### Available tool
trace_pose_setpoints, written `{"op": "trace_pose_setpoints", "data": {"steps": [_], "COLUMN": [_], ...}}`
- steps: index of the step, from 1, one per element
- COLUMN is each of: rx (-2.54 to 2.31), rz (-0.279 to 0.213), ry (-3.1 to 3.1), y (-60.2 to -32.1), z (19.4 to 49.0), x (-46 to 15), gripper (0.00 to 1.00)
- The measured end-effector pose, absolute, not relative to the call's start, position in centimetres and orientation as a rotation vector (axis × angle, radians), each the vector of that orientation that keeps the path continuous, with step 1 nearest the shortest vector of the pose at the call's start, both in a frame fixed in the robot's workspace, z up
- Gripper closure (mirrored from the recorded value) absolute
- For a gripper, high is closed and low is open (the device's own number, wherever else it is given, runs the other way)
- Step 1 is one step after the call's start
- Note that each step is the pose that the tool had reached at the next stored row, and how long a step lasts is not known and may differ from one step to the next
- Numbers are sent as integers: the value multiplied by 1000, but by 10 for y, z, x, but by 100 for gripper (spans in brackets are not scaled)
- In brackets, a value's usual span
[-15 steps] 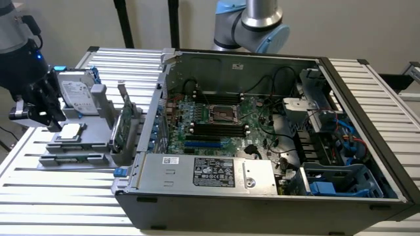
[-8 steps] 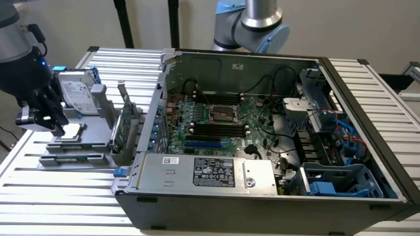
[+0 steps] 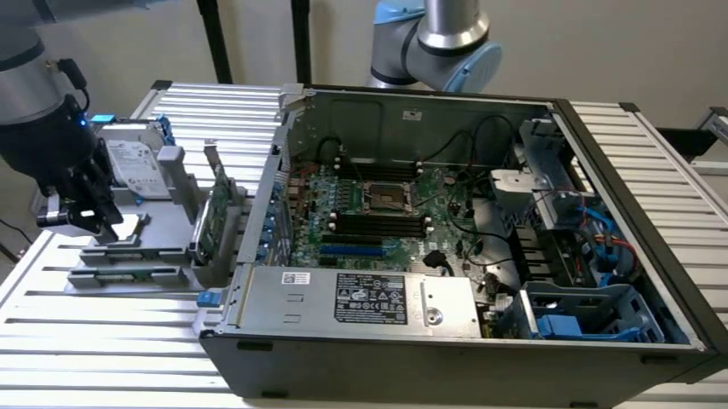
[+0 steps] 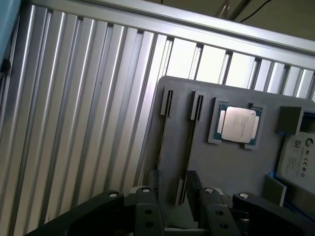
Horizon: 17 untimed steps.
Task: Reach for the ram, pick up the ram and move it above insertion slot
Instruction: 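Pick up the ram and move it above insertion slot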
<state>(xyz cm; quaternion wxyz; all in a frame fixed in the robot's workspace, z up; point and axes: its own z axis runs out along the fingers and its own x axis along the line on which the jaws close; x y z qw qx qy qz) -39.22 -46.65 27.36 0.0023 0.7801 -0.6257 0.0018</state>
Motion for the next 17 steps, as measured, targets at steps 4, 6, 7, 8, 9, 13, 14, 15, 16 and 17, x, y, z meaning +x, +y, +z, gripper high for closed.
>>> {"op": "trace_pose_setpoints", "data": {"steps": [4,6,7,8,9,13,14,15,16,17], "rx": [2446,2443,2440,2435,2429,2400,2395,2391,2387,2385], "rz": [6,6,6,6,6,6,6,6,6,6], "ry": [-1965,-1968,-1972,-1978,-1985,-2020,-2027,-2031,-2035,-2038], "y": [-467,-467,-467,-468,-468,-471,-472,-473,-474,-475], "z": [266,263,261,259,257,250,249,247,246,244], "x": [-393,-394,-394,-394,-394,-394,-394,-394,-394,-394], "gripper": [64,64,64,64,64,64,64,64,64,64]}}
